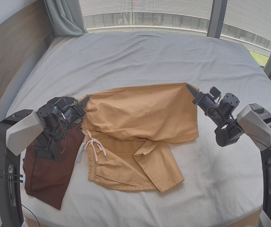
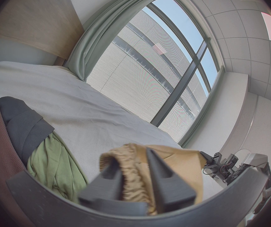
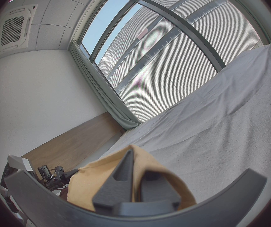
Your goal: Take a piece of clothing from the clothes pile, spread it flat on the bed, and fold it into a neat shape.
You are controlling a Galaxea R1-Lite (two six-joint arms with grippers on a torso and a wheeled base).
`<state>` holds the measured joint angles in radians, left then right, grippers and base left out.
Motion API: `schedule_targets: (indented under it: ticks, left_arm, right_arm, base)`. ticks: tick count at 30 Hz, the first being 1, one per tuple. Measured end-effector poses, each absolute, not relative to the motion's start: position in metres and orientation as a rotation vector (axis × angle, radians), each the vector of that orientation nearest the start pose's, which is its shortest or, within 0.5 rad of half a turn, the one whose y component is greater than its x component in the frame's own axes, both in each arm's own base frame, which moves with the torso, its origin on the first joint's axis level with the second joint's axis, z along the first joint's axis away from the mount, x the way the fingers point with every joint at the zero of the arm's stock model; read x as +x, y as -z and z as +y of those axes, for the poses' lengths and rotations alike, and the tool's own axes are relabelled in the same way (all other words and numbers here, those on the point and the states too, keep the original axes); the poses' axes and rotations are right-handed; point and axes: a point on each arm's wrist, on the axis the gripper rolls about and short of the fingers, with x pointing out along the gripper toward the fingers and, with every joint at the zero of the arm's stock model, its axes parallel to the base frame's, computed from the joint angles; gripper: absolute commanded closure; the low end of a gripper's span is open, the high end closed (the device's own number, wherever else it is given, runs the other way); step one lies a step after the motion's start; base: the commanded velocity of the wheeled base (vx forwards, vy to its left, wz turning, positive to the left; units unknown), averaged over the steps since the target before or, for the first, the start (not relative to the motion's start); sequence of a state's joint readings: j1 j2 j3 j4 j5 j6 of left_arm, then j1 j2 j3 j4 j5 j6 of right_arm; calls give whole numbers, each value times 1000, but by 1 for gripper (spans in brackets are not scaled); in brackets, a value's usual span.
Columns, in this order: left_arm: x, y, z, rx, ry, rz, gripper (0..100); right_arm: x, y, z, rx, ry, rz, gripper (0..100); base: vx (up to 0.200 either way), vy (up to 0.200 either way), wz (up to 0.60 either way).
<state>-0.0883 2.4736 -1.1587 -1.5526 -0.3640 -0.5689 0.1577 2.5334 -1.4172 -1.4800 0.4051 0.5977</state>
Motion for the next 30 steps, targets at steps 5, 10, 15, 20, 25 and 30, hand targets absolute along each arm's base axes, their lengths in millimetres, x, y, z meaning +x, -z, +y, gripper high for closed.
schedule_targets:
  ticks: [5, 10, 15, 20, 25, 30]
  left_arm:
    - [449, -60, -49, -601, 493, -93, 0]
    - [446, -58, -52, -616, 473, -84, 0]
    - [441, -58, -53, -620, 466, -66, 0]
    - [429, -56, -52, -620, 462, -25, 0]
    - [410, -57, -50, -602, 472, 32, 0]
    - [387, -62, -45, -555, 487, 78, 0]
  right_arm:
    - [479, -84, 84, 528, -646, -208, 0]
    - [472, -76, 84, 529, -640, -182, 0]
    - [455, -71, 87, 530, -635, -121, 0]
    - [433, -69, 96, 511, -645, -59, 0]
    - [406, -66, 113, 468, -675, 9, 0]
    - [373, -56, 137, 423, -732, 104, 0]
  base:
    - [0, 0, 0]
    - [0, 0, 0]
    - [0, 0, 0]
    - [0, 0, 0]
    - [0, 0, 0]
    - [0, 0, 0]
